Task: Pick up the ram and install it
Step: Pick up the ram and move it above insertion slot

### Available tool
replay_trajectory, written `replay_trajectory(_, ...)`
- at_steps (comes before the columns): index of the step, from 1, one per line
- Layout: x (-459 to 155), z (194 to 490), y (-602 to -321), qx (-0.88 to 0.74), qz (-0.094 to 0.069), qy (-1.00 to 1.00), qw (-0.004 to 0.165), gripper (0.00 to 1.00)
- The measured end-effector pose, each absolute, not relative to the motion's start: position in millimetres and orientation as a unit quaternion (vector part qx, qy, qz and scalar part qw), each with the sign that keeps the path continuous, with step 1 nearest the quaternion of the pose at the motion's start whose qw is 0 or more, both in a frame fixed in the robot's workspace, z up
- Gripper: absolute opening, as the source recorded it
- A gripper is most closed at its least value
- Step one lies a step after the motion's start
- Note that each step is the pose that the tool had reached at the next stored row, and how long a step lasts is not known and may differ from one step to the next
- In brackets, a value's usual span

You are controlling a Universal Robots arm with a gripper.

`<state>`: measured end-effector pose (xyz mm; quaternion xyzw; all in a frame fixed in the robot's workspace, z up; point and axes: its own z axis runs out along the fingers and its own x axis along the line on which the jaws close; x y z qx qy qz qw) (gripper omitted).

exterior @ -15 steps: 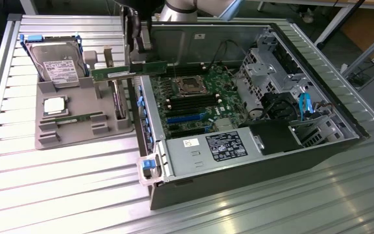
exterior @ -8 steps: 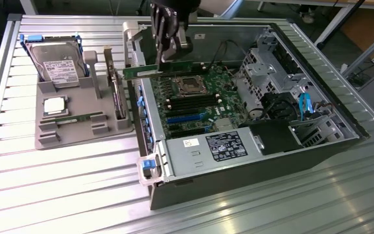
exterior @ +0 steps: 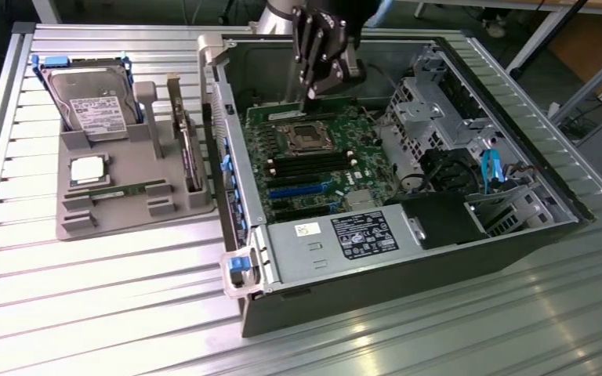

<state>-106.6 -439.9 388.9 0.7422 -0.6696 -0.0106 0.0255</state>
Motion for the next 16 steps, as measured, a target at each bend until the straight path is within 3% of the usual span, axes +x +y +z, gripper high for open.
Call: replay_trajectory(16, -42.4, 360.2, -426.6, 0.708, -0.011, -0.705, 0.031, 0.13)
